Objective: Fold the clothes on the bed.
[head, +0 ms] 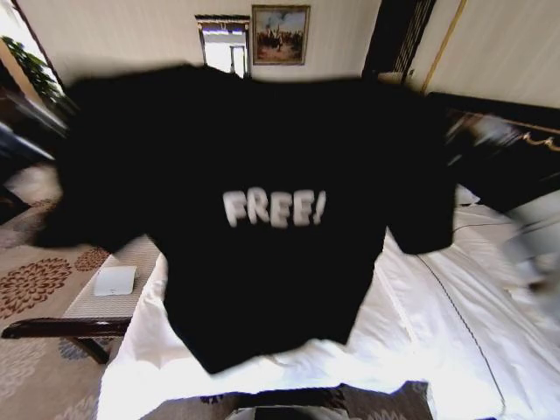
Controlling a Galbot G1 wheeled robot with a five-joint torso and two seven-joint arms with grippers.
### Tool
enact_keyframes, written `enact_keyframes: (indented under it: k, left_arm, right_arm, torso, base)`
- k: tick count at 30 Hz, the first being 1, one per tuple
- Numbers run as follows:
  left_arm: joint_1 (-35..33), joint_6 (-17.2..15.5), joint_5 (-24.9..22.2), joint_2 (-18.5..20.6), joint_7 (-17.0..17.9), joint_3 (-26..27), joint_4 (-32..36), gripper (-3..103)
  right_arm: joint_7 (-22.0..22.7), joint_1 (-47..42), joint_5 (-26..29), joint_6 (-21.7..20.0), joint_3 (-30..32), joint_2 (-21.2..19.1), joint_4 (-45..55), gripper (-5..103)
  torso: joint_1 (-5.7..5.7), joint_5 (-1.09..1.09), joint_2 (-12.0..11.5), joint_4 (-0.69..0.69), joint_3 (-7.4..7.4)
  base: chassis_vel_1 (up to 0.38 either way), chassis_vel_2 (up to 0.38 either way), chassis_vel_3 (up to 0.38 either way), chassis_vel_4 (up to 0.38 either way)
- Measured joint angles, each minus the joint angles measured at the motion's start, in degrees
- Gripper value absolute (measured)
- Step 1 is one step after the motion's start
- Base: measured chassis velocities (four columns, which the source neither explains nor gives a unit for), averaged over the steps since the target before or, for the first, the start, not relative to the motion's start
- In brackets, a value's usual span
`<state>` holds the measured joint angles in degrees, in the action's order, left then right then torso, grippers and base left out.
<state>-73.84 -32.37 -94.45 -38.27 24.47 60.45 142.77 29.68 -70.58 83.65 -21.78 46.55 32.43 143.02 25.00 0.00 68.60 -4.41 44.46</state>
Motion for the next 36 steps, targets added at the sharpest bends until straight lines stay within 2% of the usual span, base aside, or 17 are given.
enact_keyframes:
  k: [3,4,7,9,10,13,14,18,19,23,28,36]
  left_arm:
    - [4.5,-0.8,13.7,-2.9,-0.3,-18.5,-6.5,0]
    - [4.5,-0.8,13.7,-2.9,-0.3,-18.5,-6.5,0]
    - [10.3,0.0,24.2,-7.7,-0.7,-35.0,-17.8,0]
    - [13.2,1.1,28.5,-11.4,-0.8,-41.4,-24.3,0]
    - [13.2,1.1,28.5,-11.4,-0.8,-41.4,-24.3,0]
    - [17.6,3.4,33.5,-17.0,-1.6,-47.7,-32.7,0]
    - [17.6,3.4,33.5,-17.0,-1.6,-47.7,-32.7,0]
    - [22.7,5.5,35.9,-21.6,-2.0,-50.2,-42.5,0]
    - [22.7,5.5,35.9,-21.6,-2.0,-50.2,-42.5,0]
    - [25.4,7.8,38.9,-23.9,-3.4,-50.4,-50.6,0]
    - [25.6,9.1,40.9,-25.3,-5.0,-50.2,-53.8,0]
    - [25.6,10.2,43.5,-27.6,-5.3,-50.6,-56.4,0]
  right_arm:
    - [0.5,3.6,-5.0,-0.7,-14.7,3.4,-7.4,0]
    - [0.5,3.6,-5.0,-0.7,-14.7,3.4,-7.4,0]
    - [0.4,9.5,-7.9,-0.6,-28.5,7.6,-17.7,0]
    - [-0.2,12.4,-11.4,0.3,-34.8,10.1,-24.6,0]
    - [-0.2,12.4,-11.4,0.3,-34.8,10.1,-24.6,0]
    - [-1.4,16.8,-16.2,2.4,-41.6,13.8,-34.6,0]
    - [-1.4,16.8,-16.2,2.4,-41.6,13.8,-34.6,0]
    - [-3.1,21.6,-21.3,5.1,-45.9,18.2,-44.8,0]
    - [-3.1,21.6,-21.3,5.1,-45.9,18.2,-44.8,0]
    - [-3.6,24.9,-24.4,7.1,-47.6,21.1,-53.1,0]
    - [-4.4,26.1,-25.8,7.9,-48.4,22.8,-57.3,0]
    - [-4.7,25.9,-28.6,8.8,-49.9,25.3,-60.7,0]
  torso:
    - [-0.01,0.04,0.0,-0.01,0.0]
    - [-0.01,0.04,0.0,-0.01,0.0]
    - [0.01,0.0,0.0,0.0,0.01]
    - [0.02,-0.01,0.0,0.01,0.01]
    - [0.02,-0.01,0.0,0.01,0.01]
    - [0.01,0.01,0.0,-0.01,0.01]
    - [0.01,0.01,0.0,-0.01,0.01]
    - [0.01,0.01,0.0,-0.01,0.0]
    - [0.01,0.01,0.0,-0.01,0.0]
    - [0.02,0.01,0.0,0.0,0.0]
    - [0.0,0.0,0.0,0.0,-0.01]
    - [-0.01,0.01,0.0,0.0,-0.01]
  base:
    - [0.0,0.0,0.0,0.0]
    - [0.0,0.0,0.0,0.0]
    - [0.0,0.0,0.0,0.0]
    - [0.0,0.0,0.0,0.0]
    - [0.0,0.0,0.0,0.0]
    - [0.0,0.0,0.0,0.0]
    - [0.0,0.0,0.0,0.0]
    - [0.0,0.0,0.0,0.0]
    - [0.0,0.0,0.0,0.0]
    - [0.0,0.0,0.0,0.0]
    - [0.0,0.0,0.0,0.0]
    - [0.0,0.0,0.0,0.0]
